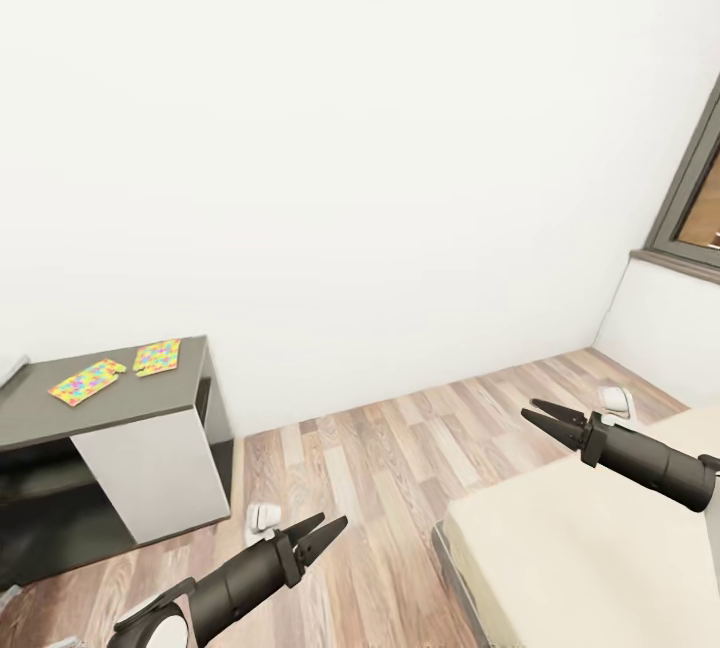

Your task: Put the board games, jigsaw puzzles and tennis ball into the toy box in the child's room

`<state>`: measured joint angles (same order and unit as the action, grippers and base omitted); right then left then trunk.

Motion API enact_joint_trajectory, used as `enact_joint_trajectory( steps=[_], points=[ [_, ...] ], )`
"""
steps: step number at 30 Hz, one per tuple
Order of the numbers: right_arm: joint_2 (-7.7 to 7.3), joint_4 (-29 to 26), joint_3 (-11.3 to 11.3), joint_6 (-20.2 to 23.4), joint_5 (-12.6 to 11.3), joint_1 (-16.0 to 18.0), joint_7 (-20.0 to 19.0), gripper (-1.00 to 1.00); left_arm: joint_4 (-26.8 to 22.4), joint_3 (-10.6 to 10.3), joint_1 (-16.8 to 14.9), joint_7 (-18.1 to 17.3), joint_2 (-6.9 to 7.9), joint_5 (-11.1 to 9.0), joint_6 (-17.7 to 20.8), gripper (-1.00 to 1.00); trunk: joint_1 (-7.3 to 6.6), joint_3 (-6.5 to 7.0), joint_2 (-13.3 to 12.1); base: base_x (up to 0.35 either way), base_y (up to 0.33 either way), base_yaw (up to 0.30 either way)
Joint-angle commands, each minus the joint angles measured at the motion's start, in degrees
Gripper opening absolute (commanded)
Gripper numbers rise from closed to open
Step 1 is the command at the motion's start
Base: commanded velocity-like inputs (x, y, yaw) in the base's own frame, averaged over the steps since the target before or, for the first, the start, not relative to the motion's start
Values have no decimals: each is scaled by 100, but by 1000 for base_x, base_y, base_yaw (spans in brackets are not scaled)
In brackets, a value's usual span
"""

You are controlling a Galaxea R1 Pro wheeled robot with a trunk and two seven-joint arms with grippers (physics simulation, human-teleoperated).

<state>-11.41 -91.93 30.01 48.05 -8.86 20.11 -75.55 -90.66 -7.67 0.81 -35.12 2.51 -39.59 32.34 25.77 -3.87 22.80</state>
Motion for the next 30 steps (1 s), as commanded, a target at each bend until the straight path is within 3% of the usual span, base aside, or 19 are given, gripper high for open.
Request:
enact_joint_trajectory(
  steps=[1,10,21,30],
  points=[
    [-2,0,4,41,-19,2,-7,100,-5,-4,-3,15,1,-49,44,100,1,-12,12,-198,-233,261],
    [-2,1,3,39,-16,3,-2,100,-5,-1,-4,14,3,-54,44,100,1,-14,12,-183,-236,167],
    [-2,8,-3,37,10,9,26,100,-2,-1,-3,14,4,-66,44,100,1,-15,12,-163,-203,33],
    [-2,8,-4,37,22,10,32,100,6,1,-4,13,4,-70,40,100,1,-15,12,-58,-65,5]
  ],
)
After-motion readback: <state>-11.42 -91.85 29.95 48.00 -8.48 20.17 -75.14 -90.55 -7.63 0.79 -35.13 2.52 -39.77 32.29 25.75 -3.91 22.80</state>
